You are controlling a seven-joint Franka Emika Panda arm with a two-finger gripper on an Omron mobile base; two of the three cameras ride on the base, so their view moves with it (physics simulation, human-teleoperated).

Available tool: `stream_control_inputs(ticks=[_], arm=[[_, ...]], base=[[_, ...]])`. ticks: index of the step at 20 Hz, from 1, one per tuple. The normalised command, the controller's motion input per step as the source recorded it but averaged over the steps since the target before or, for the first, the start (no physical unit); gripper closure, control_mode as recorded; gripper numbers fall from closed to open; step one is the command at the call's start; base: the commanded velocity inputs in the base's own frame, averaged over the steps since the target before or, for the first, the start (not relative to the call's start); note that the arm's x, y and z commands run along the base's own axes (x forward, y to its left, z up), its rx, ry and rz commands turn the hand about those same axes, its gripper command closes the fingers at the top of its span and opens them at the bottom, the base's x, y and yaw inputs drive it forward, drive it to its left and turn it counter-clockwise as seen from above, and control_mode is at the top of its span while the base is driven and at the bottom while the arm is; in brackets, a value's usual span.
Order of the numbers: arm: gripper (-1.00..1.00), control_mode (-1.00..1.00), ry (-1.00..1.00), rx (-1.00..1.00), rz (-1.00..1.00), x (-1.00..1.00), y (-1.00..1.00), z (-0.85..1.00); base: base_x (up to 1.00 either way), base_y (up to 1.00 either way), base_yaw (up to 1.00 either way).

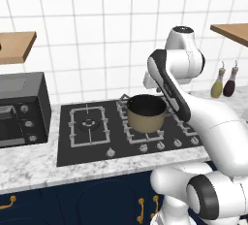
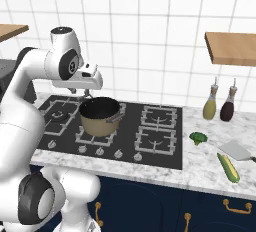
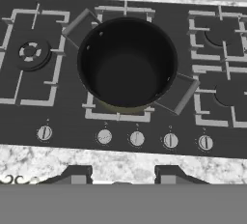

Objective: Put the corn and broccoli in the pot. Retrieve the spatula and lightly stir the vegetables in the pot.

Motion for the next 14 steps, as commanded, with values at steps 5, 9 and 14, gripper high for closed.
stream_control_inputs(ticks=[5,9,14], arm=[[-1.00,-1.00,-0.01,0.00,-0.01,-0.13,-0.18,0.00],[-1.00,-1.00,-0.02,0.02,0.00,-0.26,-0.70,0.00],[-1.00,-1.00,0.00,0.02,0.00,0.00,-0.76,0.00]], base=[[0.00,0.00,0.00],[0.00,0.00,0.00],[0.00,0.00,0.00]])
